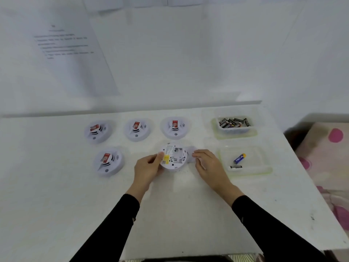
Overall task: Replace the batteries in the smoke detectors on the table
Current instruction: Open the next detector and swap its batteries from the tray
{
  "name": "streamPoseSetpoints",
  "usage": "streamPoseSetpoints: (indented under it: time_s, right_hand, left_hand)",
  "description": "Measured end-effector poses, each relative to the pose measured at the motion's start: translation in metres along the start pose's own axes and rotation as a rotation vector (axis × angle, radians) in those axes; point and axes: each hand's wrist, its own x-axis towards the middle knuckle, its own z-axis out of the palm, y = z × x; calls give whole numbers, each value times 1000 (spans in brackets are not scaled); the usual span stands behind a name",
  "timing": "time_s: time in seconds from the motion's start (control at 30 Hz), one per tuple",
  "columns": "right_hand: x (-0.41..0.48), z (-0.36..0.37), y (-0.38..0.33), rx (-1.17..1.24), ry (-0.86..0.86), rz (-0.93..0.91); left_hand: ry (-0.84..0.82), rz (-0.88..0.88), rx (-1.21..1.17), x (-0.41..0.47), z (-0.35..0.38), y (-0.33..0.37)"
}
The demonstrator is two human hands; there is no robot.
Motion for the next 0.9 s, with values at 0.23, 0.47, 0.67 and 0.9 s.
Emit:
streamPoseSetpoints:
  time_s: [0.23,0.47,0.67,0.9]
  right_hand:
    - [18,13,-68,161,130,-87]
    - [38,78,-130,242,-84,-166]
    - [45,118,-141,182,-273,-106]
    - [51,104,-162,452,-146,39]
  left_hand:
    - [101,325,217,-8,-38,12]
    - [377,312,663,19,-135,-4]
    - [149,220,634,36,-157,-12]
    - [-373,-69,-618,11,-161,18]
